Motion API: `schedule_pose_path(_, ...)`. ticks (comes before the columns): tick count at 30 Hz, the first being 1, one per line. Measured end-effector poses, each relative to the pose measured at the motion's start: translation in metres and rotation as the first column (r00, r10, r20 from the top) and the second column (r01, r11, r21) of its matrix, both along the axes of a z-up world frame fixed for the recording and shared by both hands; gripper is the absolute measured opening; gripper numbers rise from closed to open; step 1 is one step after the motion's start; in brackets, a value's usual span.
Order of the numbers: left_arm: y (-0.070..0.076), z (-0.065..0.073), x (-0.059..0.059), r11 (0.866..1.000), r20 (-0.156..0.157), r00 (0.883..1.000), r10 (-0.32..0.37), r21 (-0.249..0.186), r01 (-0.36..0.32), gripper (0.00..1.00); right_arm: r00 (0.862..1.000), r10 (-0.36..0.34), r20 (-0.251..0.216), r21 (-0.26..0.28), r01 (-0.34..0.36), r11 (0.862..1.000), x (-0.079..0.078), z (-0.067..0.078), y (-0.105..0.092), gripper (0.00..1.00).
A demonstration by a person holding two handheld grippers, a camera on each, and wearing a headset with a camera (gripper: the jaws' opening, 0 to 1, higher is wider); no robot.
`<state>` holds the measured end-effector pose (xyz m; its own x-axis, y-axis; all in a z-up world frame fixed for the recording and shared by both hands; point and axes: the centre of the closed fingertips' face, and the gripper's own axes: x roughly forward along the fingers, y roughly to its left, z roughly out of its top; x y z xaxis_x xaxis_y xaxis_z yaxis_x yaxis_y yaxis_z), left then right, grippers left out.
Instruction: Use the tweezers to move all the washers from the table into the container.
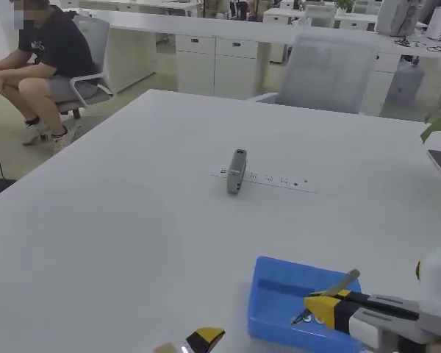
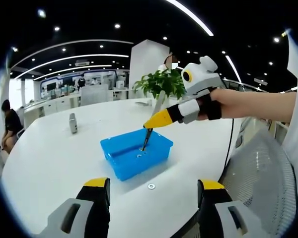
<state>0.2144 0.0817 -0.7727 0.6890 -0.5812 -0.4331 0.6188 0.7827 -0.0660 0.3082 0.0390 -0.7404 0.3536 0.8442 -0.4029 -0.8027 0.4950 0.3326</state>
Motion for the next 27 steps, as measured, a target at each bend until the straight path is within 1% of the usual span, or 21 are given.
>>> schedule_pose_path(4, 0.000, -0.001, 0.000, 1.000, -0.003, 1.000, -0.002, 0.001, 0.002, 0.72, 1.000, -0.002, 0.008, -0.010, 0.002, 1.000, 0.007, 0.000, 0.001, 0.03)
schedule_pose_path(8, 0.000, -0.001, 0.000, 1.000, -0.003, 1.000, -0.003, 0.002, 0.003, 0.72, 1.000, -0.011, 0.009, -0.022, 0.011, 1.000, 0.015, -0.004, 0.000, 0.03)
schedule_pose_path(13, 0.000, -0.001, 0.000, 1.000, -0.004, 1.000, -0.004, 0.001, 0.004, 0.72, 1.000, -0.026, -0.003, -0.036, 0.026, 0.999, 0.024, -0.011, -0.001, 0.03)
schedule_pose_path(19, 0.000, -0.001, 0.000, 1.000, -0.004, 1.000, -0.003, -0.001, 0.003, 0.72, 0.999, -0.035, -0.018, -0.043, 0.035, 0.998, 0.028, -0.018, 0.001, 0.03)
schedule_pose_path(23, 0.000, -0.001, -0.001, 1.000, -0.006, 1.000, -0.005, 0.002, 0.005, 0.72, 0.999, -0.039, -0.028, -0.059, 0.037, 0.998, 0.035, -0.027, 0.000, 0.03)
schedule_pose_path(27, -0.001, -0.001, -0.001, 1.000, -0.007, 1.000, -0.008, 0.002, 0.008, 0.72, 0.998, -0.046, -0.036, -0.070, 0.044, 0.997, 0.039, -0.032, 0.000, 0.03)
